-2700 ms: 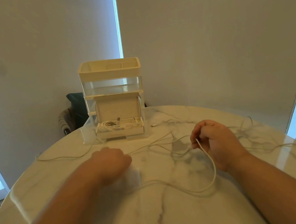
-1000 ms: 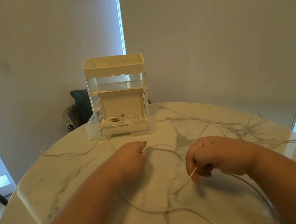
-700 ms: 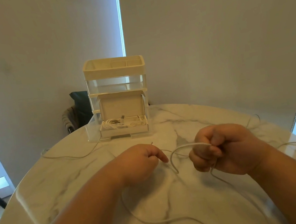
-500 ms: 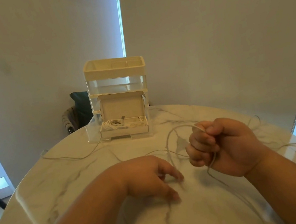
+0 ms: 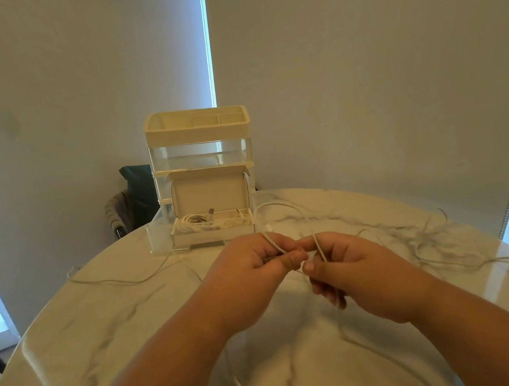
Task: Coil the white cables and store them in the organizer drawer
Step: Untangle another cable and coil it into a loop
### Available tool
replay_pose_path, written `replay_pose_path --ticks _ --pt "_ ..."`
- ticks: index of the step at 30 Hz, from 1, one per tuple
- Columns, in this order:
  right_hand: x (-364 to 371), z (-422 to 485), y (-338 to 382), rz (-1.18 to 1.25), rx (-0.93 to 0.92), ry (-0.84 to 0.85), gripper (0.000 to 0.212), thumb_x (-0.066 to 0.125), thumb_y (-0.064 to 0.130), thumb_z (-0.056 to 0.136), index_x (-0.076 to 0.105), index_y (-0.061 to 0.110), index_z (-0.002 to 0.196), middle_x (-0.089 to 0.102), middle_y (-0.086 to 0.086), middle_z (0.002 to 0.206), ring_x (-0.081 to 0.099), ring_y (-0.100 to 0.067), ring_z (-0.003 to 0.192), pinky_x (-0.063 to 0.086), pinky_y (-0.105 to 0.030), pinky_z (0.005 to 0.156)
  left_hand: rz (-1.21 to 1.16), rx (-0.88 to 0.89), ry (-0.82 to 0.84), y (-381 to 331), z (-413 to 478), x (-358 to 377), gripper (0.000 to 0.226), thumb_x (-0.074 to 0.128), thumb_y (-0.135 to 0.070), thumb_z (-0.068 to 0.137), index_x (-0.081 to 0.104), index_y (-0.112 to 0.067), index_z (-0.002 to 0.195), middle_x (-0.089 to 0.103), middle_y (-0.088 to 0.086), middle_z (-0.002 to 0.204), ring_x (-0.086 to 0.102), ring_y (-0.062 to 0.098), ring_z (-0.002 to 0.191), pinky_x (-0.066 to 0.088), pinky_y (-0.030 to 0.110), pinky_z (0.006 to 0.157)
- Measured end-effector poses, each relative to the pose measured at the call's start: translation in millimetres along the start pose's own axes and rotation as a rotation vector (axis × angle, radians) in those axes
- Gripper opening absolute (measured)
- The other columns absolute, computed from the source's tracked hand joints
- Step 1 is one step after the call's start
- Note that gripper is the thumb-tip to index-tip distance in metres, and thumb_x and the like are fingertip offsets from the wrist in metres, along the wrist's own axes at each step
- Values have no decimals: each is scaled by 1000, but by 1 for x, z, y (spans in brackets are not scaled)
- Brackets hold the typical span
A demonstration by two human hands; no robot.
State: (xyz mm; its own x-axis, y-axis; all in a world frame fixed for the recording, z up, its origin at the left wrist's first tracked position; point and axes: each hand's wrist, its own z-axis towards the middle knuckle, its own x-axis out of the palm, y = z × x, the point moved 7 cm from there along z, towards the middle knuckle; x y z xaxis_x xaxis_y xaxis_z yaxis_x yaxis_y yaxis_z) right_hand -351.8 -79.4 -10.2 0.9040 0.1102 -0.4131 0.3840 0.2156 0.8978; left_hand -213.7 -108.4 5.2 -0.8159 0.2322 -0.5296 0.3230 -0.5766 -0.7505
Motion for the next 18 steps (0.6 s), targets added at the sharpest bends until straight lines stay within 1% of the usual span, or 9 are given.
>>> replay_pose_path --ticks 2,3,5,8,10,12,14,15,18 --pt "-4 0 9 -124 -91 -132 13 62 18 94 70 28 96 68 0 70 61 -15 61 51 -41 62 -7 30 4 -6 -1 -1 17 62 -25 95 76 -33 92 73 -16 89 66 0 89 50 23 86" --pt "-9 -1 15 -177 -139 -211 13 63 18 93 70 29 92 70 2 72 63 -13 63 52 -39 64 -13 46 -25 -8 -2 -3 18 62 -24 95 75 -36 94 72 -20 90 65 -3 90 49 18 84" --pt "-20 -4 26 -251 -222 -355 14 64 19 92 70 31 88 70 6 75 64 -7 68 51 -29 65 -31 82 -109 -12 -3 -9 21 63 -25 94 71 -43 101 68 -30 88 62 -9 89 45 8 78" --pt "-34 -2 42 -310 -277 -490 13 65 22 91 67 34 88 68 11 77 64 -5 74 51 -26 68 -70 100 -215 -14 -4 -18 22 63 -25 94 66 -41 107 64 -28 84 60 -8 86 46 10 77" --pt "-26 11 44 -338 -240 -403 22 66 24 91 65 39 107 68 11 79 64 -5 75 53 -24 71 -81 111 -271 -12 -3 -26 18 61 -22 94 70 -36 99 67 -23 89 62 -3 92 48 16 81" --pt "-13 23 44 -386 -198 -259 33 64 28 93 60 40 123 69 8 82 65 -7 76 56 -27 74 -112 114 -297 -9 -1 -31 19 61 -18 94 72 -33 94 70 -19 90 64 -1 94 49 16 82" --pt "-1 33 45 -366 -168 -111 29 57 25 97 63 36 122 71 4 87 67 -10 78 57 -33 76 -144 104 -312 -4 0 -34 22 60 -16 94 73 -33 92 71 -19 91 64 0 95 49 12 82" --pt "2 37 45 -281 -136 -39 27 53 21 97 66 31 119 72 0 91 68 -13 80 56 -36 77 -144 96 -326 -1 1 -36 22 60 -16 95 73 -34 93 71 -19 91 64 0 95 49 12 81" --pt "6 48 38 98 14 104 36 44 17 84 67 13 111 70 -19 103 69 -28 88 54 -44 79 -149 53 -383 11 3 -43 22 58 -17 96 72 -34 93 70 -18 89 64 0 94 49 10 77"
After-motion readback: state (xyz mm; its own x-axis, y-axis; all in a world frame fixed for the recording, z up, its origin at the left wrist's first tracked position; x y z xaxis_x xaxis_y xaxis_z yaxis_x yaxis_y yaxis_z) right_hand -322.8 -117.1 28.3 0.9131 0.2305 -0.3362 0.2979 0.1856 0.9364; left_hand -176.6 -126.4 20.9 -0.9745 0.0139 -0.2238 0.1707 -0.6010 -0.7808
